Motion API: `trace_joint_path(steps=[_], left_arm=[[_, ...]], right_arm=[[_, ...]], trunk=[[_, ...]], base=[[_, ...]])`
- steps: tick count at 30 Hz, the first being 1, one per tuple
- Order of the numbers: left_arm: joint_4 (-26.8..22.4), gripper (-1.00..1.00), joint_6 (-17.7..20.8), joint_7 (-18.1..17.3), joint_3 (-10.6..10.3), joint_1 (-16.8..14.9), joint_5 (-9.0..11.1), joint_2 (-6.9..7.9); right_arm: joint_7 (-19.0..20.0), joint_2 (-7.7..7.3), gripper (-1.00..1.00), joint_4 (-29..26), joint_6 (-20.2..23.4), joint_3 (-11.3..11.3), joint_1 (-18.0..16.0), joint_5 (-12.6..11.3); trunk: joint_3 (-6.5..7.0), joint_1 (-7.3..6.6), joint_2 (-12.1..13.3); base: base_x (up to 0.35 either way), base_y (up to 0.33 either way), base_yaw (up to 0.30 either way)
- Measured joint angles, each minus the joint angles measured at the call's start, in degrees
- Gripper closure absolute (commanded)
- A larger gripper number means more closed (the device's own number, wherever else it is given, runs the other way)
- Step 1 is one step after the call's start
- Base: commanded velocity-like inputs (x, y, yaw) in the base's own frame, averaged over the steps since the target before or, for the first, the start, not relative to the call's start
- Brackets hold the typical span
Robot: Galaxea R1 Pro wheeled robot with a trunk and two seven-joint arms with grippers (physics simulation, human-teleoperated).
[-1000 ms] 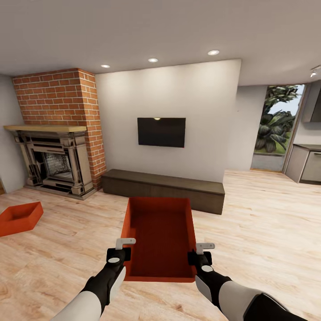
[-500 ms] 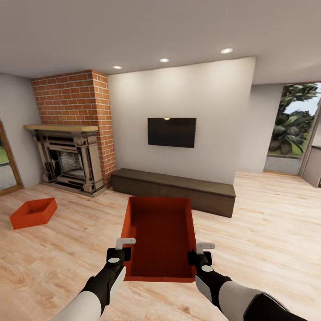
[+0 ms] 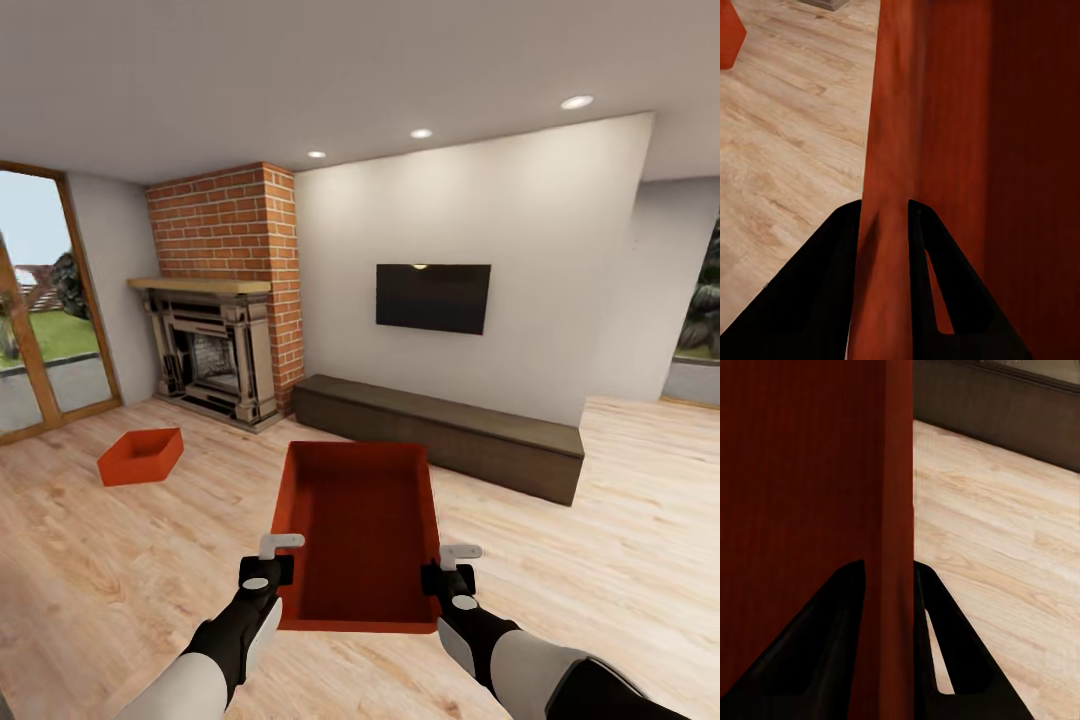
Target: Move the two storage containers from the living room to the garage. In the garage, place one container on the floor and stack the other container on top of it (either order is fine).
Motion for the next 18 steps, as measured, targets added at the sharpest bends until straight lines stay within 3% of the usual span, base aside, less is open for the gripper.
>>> trace_joint_path(steps=[9, 18], left_arm=[[0.0, 1.0, 0.0, 0.0, 0.0, 0.0, 0.0, 0.0], [0.0, 1.0, 0.0, 0.0, 0.0, 0.0, -0.1, -0.03]], right_arm=[[0.0, 0.0, 1.0, 0.0, 0.0, 0.0, 0.0, 0.0], [0.2, -0.07, 1.0, 0.0, -0.1, 0.0, 0.0, -0.1]], trunk=[[0.0, 0.0, 0.0], [0.0, 0.0, 0.0]], base=[[0.0, 0.0, 0.294], [0.0, 0.0, 0.048]])
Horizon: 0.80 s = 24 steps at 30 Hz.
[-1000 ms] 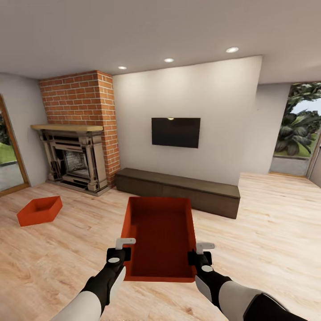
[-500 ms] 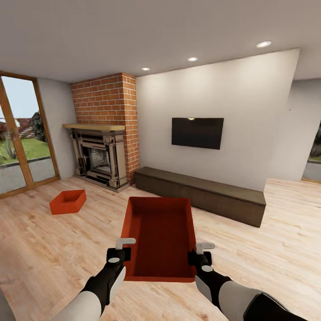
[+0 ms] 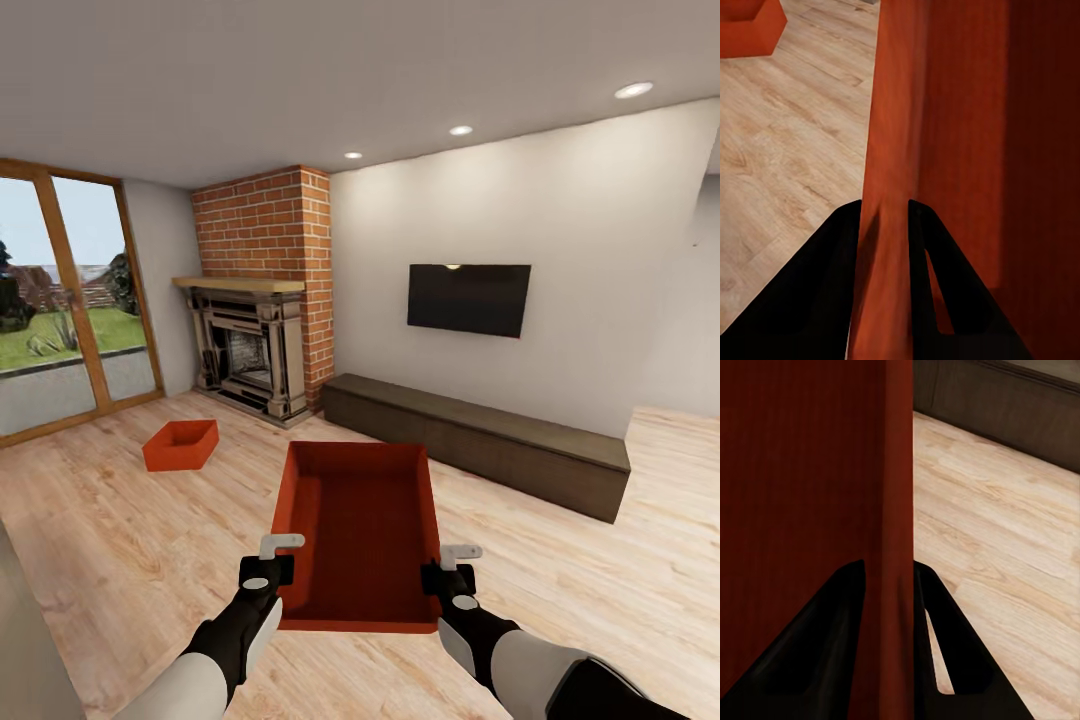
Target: Move the two storage containers from the living room to the garage. In the garage, place one container on the floor and stack the other container on top of it (either order is fine).
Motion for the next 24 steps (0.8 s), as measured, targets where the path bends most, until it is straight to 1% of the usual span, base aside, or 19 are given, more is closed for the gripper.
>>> trace_joint_path(steps=[10, 24], left_arm=[[0.0, 1.0, 0.0, 0.0, 0.0, 0.0, 0.0, 0.02], [0.0, 1.0, 0.0, -0.1, 0.2, 0.0, -0.2, 0.0]], right_arm=[[-0.1, 0.06, 1.0, 0.0, 0.0, 0.1, 0.0, -0.1], [-0.2, 0.08, 1.0, 0.0, 0.0, 0.0, 0.0, 0.1]], trunk=[[0.0, 0.0, 0.0], [0.0, 0.0, 0.0]], base=[[0.0, 0.0, 0.001], [0.0, 0.0, 0.281]])
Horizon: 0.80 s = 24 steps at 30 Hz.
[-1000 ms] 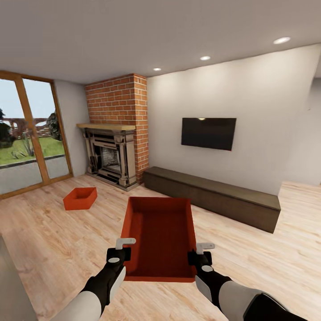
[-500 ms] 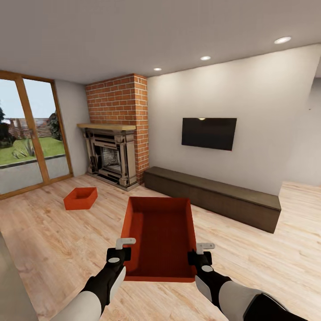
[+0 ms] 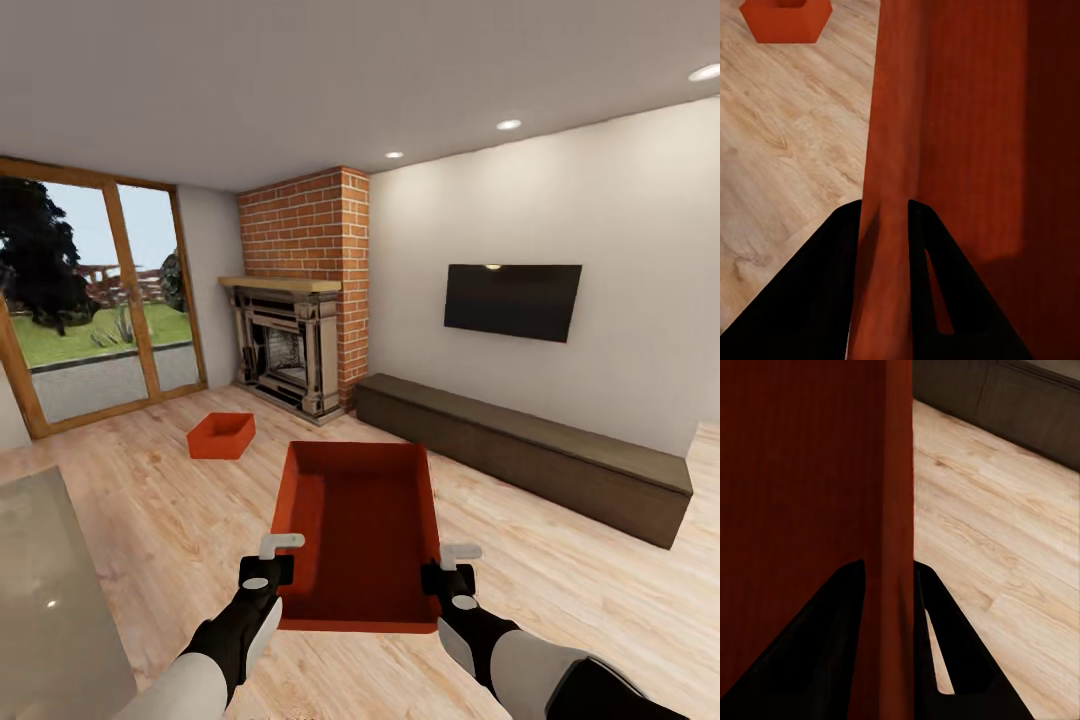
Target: Move the two storage containers from the living room to the garage. In the garage, place one container on the floor and stack the other container on top of it (either order is fine).
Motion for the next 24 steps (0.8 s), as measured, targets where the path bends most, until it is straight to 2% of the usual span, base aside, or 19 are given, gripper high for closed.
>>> trace_joint_path(steps=[7, 24], left_arm=[[0.0, 1.0, 0.3, 0.0, 0.1, 0.0, -0.2, -0.04], [0.0, 1.0, 0.1, 0.0, 0.2, 0.0, -0.3, -0.04]], right_arm=[[0.0, 0.01, 1.0, 0.0, 0.2, 0.0, 0.0, 0.0], [0.0, 0.01, 1.0, 0.0, 0.0, 0.0, 0.0, 0.0]], trunk=[[0.0, 0.02, 0.0], [0.0, 0.03, 0.0]], base=[[-0.153, -0.122, 0.3], [-0.248, -0.172, 0.3]])
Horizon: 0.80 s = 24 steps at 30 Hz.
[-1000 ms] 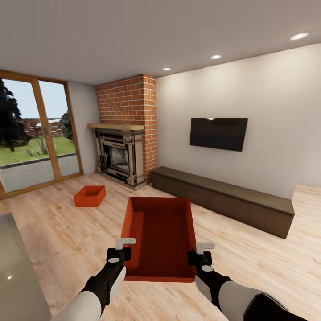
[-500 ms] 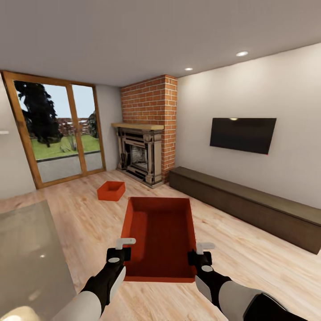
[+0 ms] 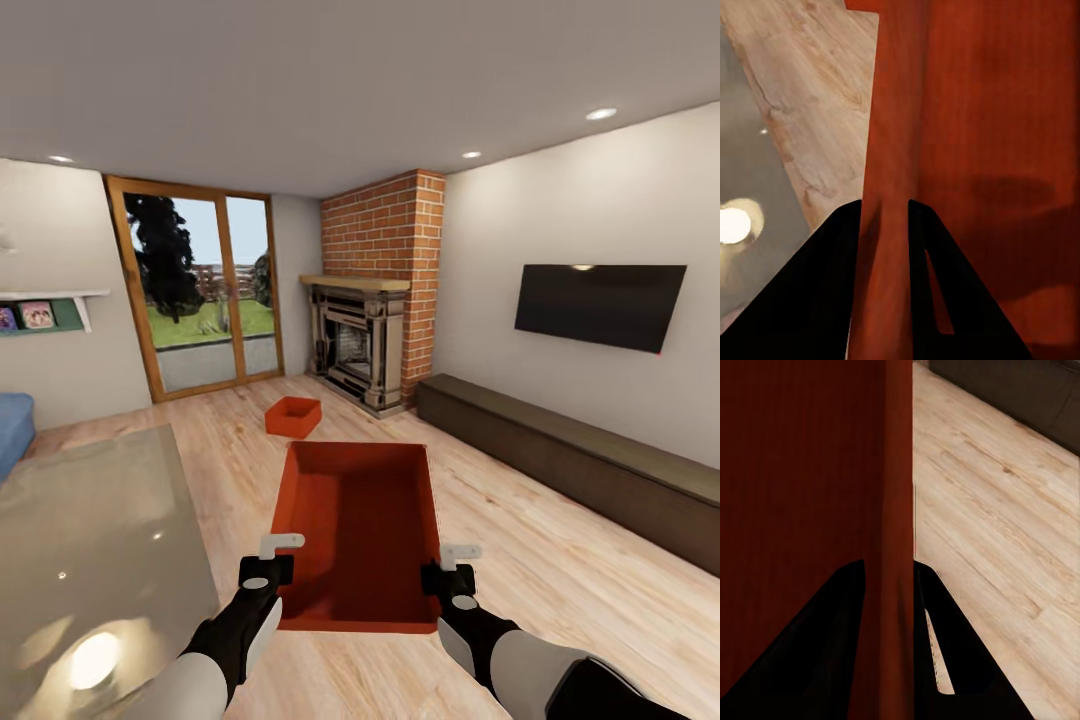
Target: Move the two storage containers from the living room to the garage. In the garage, place one container on the floor and stack the other container on top of it (either order is fine).
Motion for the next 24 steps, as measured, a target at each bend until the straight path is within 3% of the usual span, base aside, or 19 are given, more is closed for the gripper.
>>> trace_joint_path(steps=[13, 24], left_arm=[[0.0, 1.0, 0.0, 0.0, 0.0, 0.0, 0.0, 0.0], [0.2, 1.0, -0.1, 0.1, -0.1, 0.0, 0.2, -0.01]], right_arm=[[0.0, 0.0, 1.0, 0.0, 0.0, 0.0, 0.0, 0.0], [0.0, -0.01, 1.0, 0.0, 0.0, 0.1, 0.0, -0.1]], trunk=[[0.0, -0.01, 0.0], [0.0, -0.03, 0.0]], base=[[-0.236, -0.149, 0.3], [-0.022, -0.01, 0.3]])
